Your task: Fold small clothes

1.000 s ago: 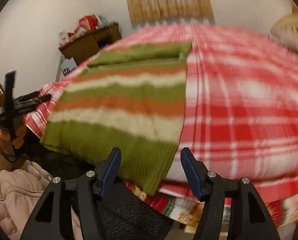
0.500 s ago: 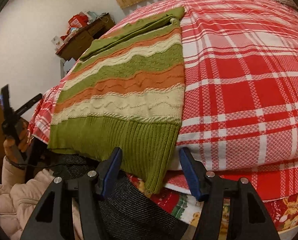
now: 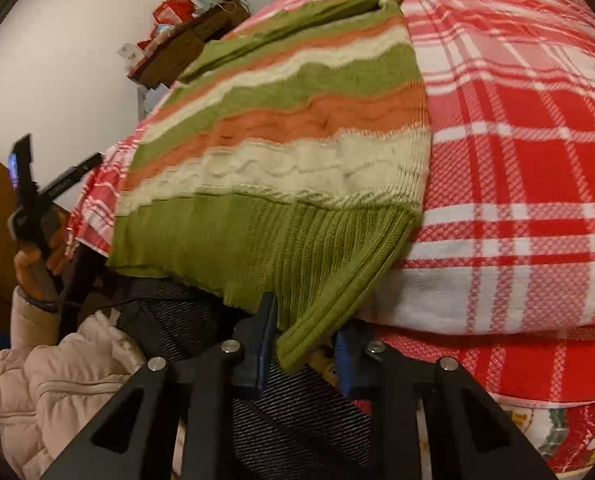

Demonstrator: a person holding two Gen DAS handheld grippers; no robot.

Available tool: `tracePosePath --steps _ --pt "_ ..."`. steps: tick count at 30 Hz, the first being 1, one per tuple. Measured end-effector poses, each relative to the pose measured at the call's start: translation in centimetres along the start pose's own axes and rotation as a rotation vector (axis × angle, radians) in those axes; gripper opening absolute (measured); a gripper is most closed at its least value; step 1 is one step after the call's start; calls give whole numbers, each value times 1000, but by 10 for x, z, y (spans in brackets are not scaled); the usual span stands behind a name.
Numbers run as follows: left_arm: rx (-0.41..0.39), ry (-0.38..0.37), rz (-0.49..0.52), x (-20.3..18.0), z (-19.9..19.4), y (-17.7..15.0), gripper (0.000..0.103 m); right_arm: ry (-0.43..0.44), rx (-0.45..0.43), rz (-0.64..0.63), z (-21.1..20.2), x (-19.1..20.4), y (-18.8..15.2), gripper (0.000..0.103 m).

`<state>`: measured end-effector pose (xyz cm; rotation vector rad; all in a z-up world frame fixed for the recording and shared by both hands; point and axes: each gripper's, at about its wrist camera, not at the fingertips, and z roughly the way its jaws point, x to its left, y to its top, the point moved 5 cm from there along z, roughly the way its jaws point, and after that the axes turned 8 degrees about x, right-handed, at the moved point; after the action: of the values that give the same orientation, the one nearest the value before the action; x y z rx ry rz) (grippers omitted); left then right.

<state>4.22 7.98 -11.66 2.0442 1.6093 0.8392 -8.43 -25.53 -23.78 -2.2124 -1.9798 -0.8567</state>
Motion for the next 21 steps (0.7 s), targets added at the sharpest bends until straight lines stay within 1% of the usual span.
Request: tracePosePath --steps 1,4,5,6,7,8,10,11,15,18,21 --pt "1 -3 0 -1 1 1 103 3 -1 12 3 -2 1 27" --pt "-1 -5 6 -4 1 2 103 69 16 80 16 -9 7 27" --pt "-3 -3 9 -5 1 2 103 76 18 82 16 -10 8 23" --pt "-5 -3 11 -5 1 3 103 77 21 72 17 -8 7 20" --pt "-6 -3 9 -6 1 3 103 76 25 58 16 -6 6 12" --pt "-6 -5 3 -4 1 4 103 73 25 38 13 -1 6 9" --pt "-4 -11 -10 -1 2 5 103 75 20 -2 5 8 7 7" --pt "-3 -14 -20 2 3 5 103 95 13 -21 -1 15 8 7" --pt "-8 -19 -46 14 3 7 103 192 -54 -64 -29 37 26 7" --pt "-25 -16 -70 27 1 13 103 270 -128 -58 -47 44 53 7" --pt "-35 -18 -106 40 0 18 103 264 -198 -47 -57 41 87 7"
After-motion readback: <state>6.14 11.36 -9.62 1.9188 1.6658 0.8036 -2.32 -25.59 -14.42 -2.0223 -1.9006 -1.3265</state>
